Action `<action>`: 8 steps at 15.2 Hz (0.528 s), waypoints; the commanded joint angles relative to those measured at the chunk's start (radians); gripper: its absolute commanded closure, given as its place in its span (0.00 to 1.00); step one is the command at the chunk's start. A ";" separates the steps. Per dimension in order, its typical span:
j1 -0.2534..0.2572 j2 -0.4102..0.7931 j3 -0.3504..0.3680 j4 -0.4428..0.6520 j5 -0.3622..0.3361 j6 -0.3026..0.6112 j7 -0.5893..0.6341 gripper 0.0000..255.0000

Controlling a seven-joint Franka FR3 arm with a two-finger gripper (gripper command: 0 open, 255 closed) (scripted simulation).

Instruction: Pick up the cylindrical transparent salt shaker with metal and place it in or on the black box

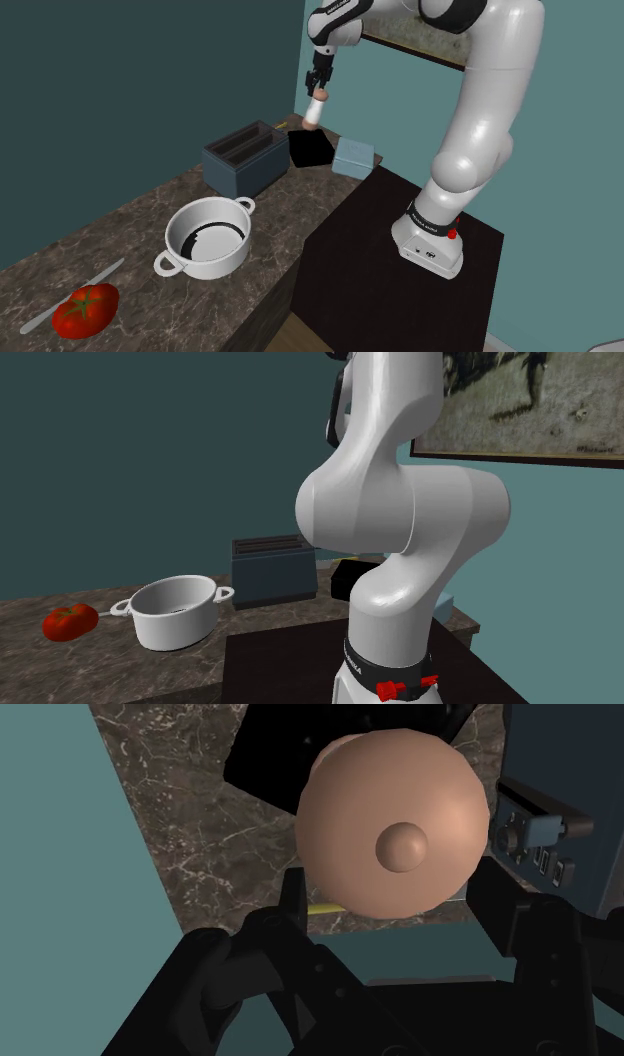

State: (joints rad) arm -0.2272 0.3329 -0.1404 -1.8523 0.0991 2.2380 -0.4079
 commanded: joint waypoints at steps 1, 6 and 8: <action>0.001 0.013 0.002 -0.010 0.003 0.023 -0.001 1.00; -0.002 0.049 0.006 -0.029 0.012 0.079 -0.008 1.00; -0.003 0.064 0.008 -0.036 0.016 0.100 -0.011 1.00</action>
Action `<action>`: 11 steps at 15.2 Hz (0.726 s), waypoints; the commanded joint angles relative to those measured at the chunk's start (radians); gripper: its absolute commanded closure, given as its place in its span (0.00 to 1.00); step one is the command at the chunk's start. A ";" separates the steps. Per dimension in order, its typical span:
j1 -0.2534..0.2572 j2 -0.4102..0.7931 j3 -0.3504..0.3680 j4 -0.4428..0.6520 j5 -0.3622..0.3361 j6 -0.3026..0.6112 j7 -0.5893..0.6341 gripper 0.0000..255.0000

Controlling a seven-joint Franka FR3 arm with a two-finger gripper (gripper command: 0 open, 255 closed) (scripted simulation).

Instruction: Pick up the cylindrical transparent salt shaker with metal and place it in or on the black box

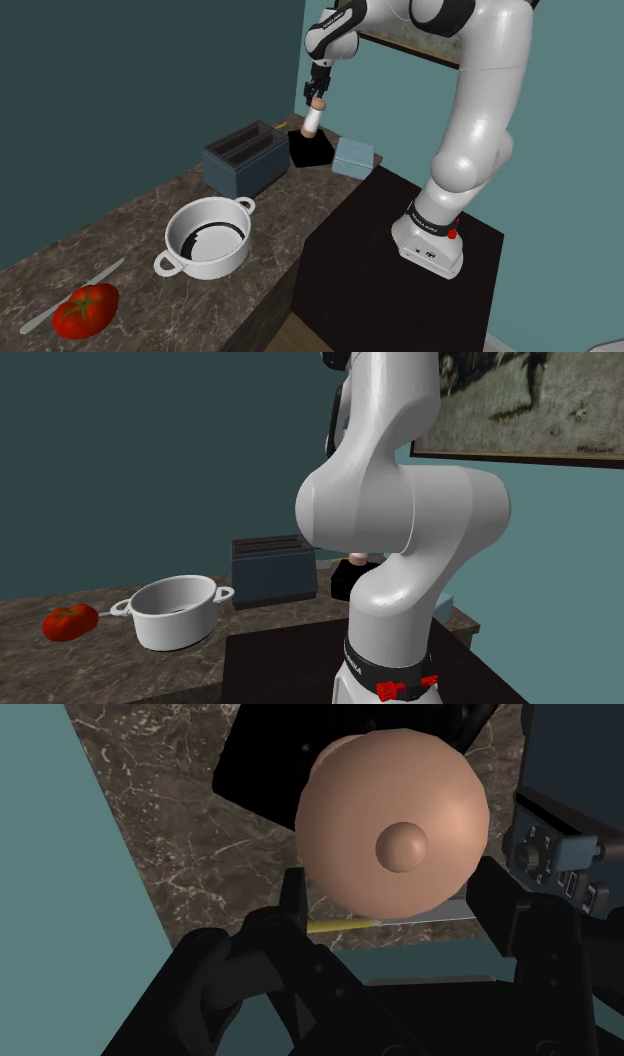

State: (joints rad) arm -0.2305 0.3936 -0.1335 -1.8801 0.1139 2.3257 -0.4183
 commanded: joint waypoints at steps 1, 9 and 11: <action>0.000 0.012 0.002 -0.011 0.003 0.023 -0.002 1.00; -0.002 0.026 0.004 -0.015 0.007 0.041 -0.005 1.00; -0.002 0.026 0.004 -0.015 0.007 0.041 -0.005 0.00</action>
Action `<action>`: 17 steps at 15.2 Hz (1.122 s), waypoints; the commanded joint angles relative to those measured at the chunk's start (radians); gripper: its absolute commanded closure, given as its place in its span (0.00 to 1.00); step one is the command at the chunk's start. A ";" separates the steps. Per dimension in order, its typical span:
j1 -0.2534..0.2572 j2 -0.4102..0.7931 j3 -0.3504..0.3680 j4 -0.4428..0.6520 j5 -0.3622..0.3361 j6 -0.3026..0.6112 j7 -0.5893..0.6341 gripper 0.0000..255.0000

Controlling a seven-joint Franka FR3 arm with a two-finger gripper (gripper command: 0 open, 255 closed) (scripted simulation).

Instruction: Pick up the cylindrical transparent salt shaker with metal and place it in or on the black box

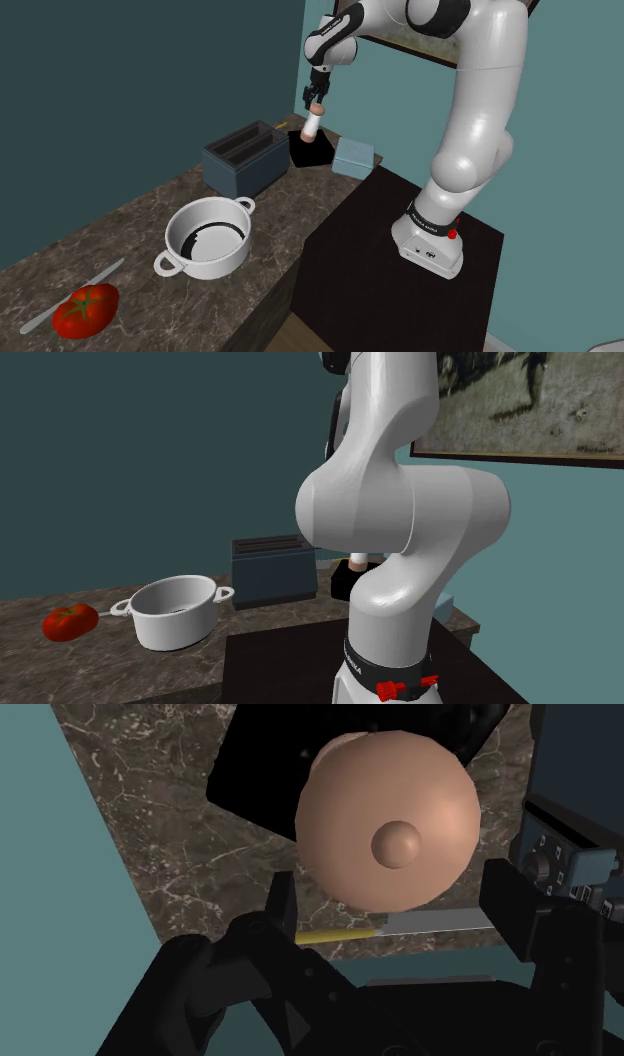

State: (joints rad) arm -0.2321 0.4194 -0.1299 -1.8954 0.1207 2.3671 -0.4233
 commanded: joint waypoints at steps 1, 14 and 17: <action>0.000 0.000 0.000 0.000 0.000 0.000 0.000 0.00; 0.004 -0.080 -0.010 0.019 -0.018 -0.098 0.012 0.00; 0.004 -0.080 -0.010 0.019 -0.018 -0.098 0.012 0.00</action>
